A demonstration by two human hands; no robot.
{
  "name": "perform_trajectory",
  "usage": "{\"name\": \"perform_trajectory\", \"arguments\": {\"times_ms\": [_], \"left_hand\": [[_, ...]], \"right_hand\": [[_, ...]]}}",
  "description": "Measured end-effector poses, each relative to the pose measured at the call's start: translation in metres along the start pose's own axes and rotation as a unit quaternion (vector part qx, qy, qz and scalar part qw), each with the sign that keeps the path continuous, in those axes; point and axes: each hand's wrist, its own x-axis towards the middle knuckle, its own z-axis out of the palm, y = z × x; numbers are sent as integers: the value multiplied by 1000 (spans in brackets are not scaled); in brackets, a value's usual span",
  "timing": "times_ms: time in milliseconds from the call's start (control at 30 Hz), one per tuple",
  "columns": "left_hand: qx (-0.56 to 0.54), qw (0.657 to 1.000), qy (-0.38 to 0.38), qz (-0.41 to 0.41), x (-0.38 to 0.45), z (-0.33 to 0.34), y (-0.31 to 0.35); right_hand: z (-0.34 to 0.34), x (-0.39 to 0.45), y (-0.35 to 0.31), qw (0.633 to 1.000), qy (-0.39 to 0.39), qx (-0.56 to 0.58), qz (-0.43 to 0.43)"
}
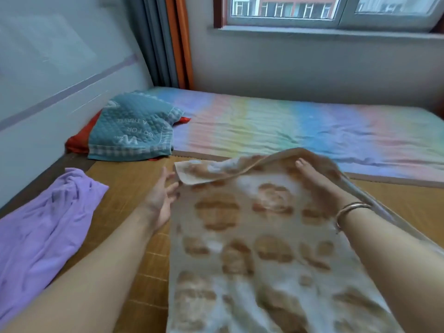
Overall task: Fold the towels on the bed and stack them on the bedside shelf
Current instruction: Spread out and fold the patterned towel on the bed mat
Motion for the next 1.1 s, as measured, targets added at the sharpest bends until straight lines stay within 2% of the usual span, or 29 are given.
{"name": "perform_trajectory", "arguments": {"times_ms": [67,100,200,300,400,467,567,667,800,933,1033,1100], "left_hand": [[193,980,51,27,30,-7,-38],[252,963,85,31,39,-13,-67],[355,922,155,-17,29,-44,-150],[449,877,152,-78,-3,-75,-210],[538,825,164,-48,-20,-89,-231],[563,812,151,-33,-21,-87,-232],[525,834,160,-51,-15,-79,-230],[479,855,197,-19,-9,-76,-229],[471,856,215,5,-5,-80,-230],[542,822,174,-15,-14,-99,-225],[580,792,190,-33,-37,-141,-214],[585,783,201,-60,-56,-174,-205]], "right_hand": [[21,10,22,995,-21,-90,-42],[36,9,45,990,-9,-125,-69],[83,-28,124,974,-4,-205,-95],[118,-75,193,928,-68,-335,-145],[140,-93,223,890,-112,-420,-133],[148,-91,229,868,-100,-471,-121],[160,-86,230,862,-95,-492,-81],[171,-85,234,856,-114,-501,-63],[187,-110,234,844,-151,-508,-81],[198,-136,233,834,-177,-516,-82],[211,-154,229,839,-177,-511,-65],[229,-168,223,836,-179,-515,-61]]}}
